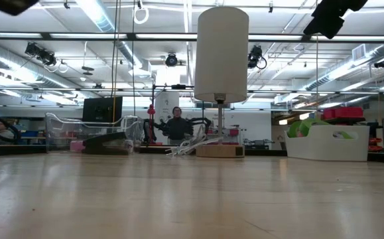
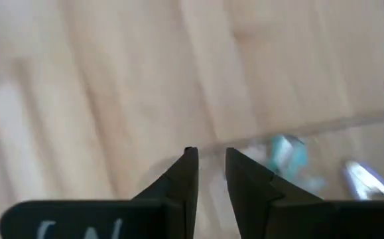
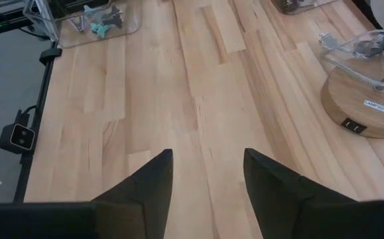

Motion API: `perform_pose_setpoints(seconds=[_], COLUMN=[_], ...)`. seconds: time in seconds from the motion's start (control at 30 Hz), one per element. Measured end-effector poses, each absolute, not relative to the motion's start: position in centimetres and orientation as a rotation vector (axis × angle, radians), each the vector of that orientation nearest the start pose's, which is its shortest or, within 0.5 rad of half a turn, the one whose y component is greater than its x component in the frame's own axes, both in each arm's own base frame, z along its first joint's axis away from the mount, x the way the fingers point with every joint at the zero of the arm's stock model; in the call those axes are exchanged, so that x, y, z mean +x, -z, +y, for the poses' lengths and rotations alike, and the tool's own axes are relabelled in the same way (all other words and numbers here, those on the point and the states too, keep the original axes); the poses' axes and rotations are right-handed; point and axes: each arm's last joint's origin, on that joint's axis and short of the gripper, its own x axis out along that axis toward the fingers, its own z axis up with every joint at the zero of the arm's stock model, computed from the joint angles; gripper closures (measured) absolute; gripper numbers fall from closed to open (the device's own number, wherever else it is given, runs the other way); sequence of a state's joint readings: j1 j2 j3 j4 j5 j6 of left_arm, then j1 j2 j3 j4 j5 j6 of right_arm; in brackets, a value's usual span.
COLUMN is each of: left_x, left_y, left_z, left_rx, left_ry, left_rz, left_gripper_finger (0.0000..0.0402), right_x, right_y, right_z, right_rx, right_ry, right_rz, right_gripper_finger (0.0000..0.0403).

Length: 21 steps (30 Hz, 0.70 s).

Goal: Pick and place Stapler, Stapler remover, tape
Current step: Return to Home Position

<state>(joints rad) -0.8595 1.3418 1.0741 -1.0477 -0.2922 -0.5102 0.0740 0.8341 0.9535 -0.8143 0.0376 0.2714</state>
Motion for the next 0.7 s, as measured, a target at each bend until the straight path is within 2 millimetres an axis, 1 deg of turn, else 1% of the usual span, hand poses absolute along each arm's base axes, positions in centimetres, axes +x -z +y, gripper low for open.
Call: perform_pose_setpoints(seconds=[0.13, 0.27, 0.43, 0.57, 0.7], left_x=[17.6, 18.9, 20.4, 21.5, 22.8], left_y=[-27.2, -28.1, -28.9, -29.0, -29.2], left_z=[-16.3, -15.1, -13.4, -12.0, -10.6], left_rx=[0.324, 0.357, 0.289, 0.270, 0.242], left_ry=[0.118, 0.039, -0.057, -0.097, -0.134], left_rz=[1.104, 1.049, 1.030, 1.022, 0.995], left_gripper_finger=[0.0332, 0.0345, 0.0368, 0.0393, 0.0396], right_x=[15.3, 15.4, 15.4, 15.4, 15.4], right_y=[-32.6, -32.7, -32.7, -32.7, -32.7], right_z=[1.0, 1.0, 0.9, 0.9, 0.9], right_rx=[0.204, 0.175, 0.133, 0.099, 0.049], right_ry=[0.054, 0.057, 0.063, 0.050, 0.033], right_rz=[0.693, 0.678, 0.677, 0.678, 0.679], right_gripper_finger=[0.0224, 0.0244, 0.0275, 0.0299, 0.0322])
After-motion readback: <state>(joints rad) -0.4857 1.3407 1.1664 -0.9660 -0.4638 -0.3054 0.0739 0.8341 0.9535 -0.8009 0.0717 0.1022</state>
